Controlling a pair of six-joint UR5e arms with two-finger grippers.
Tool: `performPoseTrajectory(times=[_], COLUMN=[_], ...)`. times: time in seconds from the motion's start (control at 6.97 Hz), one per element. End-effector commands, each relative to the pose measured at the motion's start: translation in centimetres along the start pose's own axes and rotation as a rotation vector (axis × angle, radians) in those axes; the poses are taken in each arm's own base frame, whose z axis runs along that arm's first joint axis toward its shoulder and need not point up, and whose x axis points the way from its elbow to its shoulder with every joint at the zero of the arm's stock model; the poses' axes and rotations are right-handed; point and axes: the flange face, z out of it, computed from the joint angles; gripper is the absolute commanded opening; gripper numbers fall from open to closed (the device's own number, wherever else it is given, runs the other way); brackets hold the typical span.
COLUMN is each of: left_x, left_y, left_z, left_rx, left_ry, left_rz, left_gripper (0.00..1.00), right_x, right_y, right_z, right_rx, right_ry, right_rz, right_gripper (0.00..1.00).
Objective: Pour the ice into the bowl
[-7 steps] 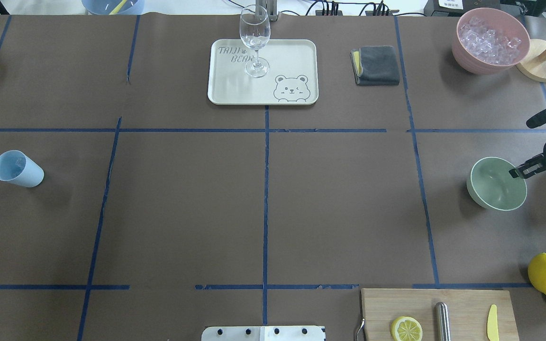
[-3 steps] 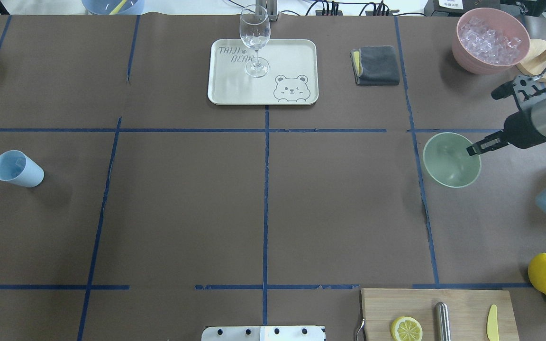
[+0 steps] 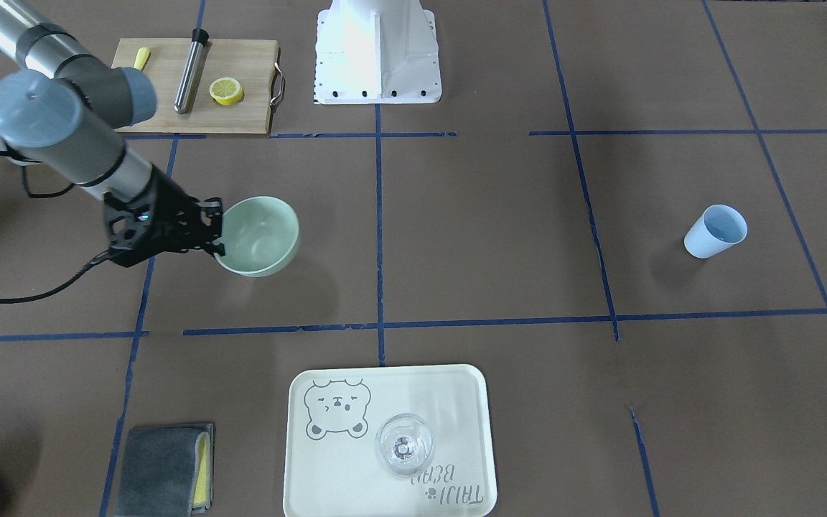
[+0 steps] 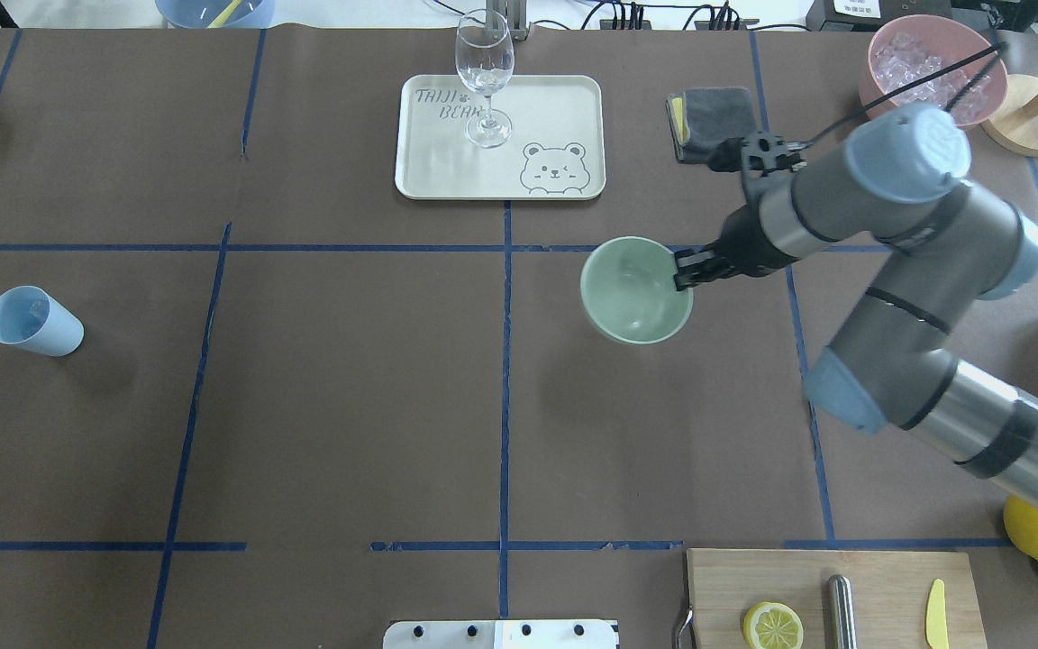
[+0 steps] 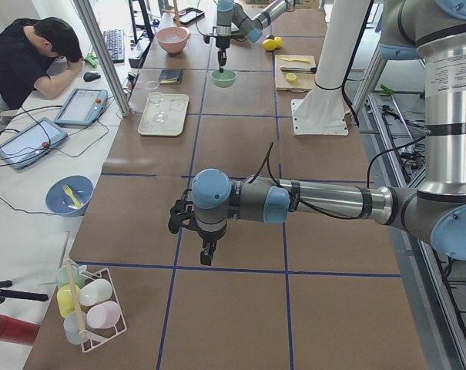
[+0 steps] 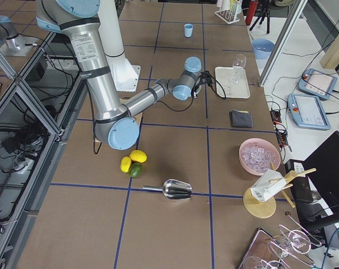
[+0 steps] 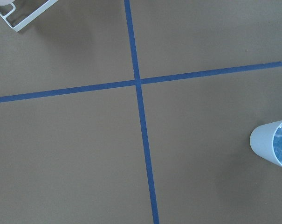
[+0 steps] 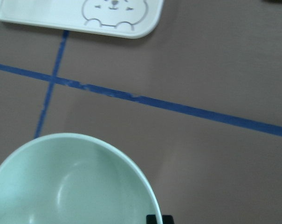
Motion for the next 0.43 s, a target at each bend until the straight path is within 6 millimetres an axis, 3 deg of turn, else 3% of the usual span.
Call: performPoseTrajectory(times=[0.0,0.29], left_x=[0.0,0.0], left_y=[0.0,0.0], left_z=[0.0,0.0], left_rx=[0.0,-0.001], left_ry=[0.001,0.001], left_rz=[0.0,0.001], left_gripper=[1.0,1.0], right_x=[-14.9,-24.1], right_y=[-0.8,-1.1], right_z=[3.6,8.6], right_rx=[0.026,0.048], right_ry=[0.065,0.089], right_rz=[0.095,0.152], right_gripper=[0.0,0.0])
